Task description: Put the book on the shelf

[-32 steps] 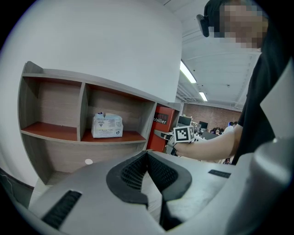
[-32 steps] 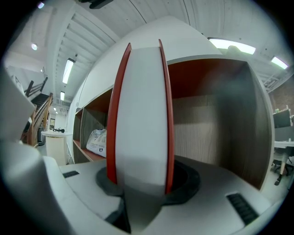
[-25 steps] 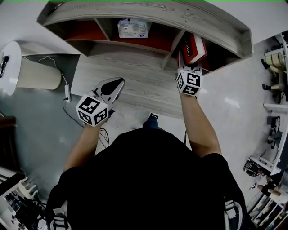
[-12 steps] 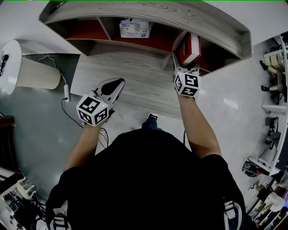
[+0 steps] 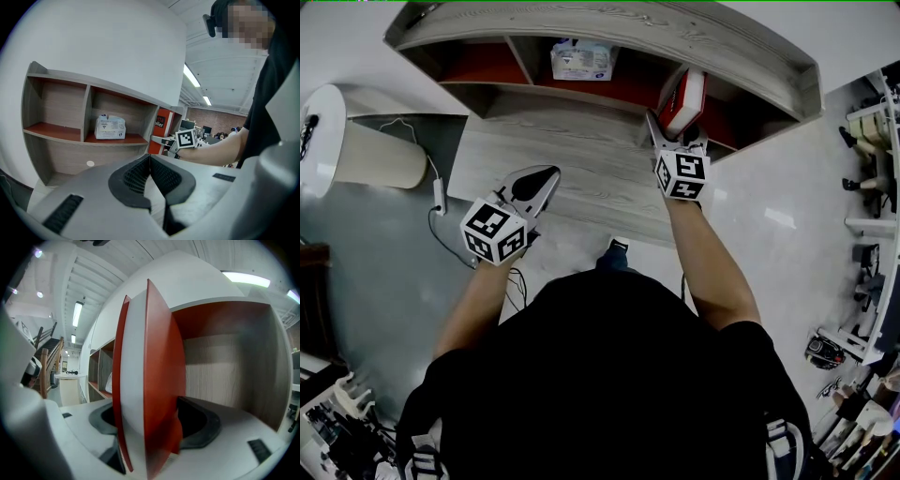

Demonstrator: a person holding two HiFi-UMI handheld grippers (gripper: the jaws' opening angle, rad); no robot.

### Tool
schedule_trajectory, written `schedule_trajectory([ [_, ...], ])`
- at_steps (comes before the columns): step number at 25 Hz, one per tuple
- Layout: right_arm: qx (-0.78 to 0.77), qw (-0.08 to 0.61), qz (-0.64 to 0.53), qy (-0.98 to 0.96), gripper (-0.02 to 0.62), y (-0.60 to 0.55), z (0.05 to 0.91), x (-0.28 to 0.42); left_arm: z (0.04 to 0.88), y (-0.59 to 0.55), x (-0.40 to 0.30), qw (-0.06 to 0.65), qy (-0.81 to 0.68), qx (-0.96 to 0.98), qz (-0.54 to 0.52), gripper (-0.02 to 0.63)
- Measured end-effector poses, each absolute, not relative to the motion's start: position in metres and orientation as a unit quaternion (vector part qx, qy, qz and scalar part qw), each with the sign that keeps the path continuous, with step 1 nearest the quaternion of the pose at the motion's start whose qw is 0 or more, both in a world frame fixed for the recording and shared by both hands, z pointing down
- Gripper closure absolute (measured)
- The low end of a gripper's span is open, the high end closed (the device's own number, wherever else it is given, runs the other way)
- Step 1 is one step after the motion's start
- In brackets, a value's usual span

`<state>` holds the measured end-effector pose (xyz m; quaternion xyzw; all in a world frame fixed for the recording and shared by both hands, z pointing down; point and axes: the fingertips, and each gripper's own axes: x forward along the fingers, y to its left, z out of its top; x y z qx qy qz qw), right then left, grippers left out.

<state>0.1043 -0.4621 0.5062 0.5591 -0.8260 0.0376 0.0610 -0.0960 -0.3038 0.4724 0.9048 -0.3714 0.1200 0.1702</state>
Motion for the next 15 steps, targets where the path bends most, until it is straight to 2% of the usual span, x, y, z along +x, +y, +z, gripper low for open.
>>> schedule_trajectory([
  [15,0.543,0.092,0.027,-0.834,0.245,-0.460,0.506,0.102,0.473,-0.303,-0.109,0.172,-0.372,0.905,0.116,0.586],
])
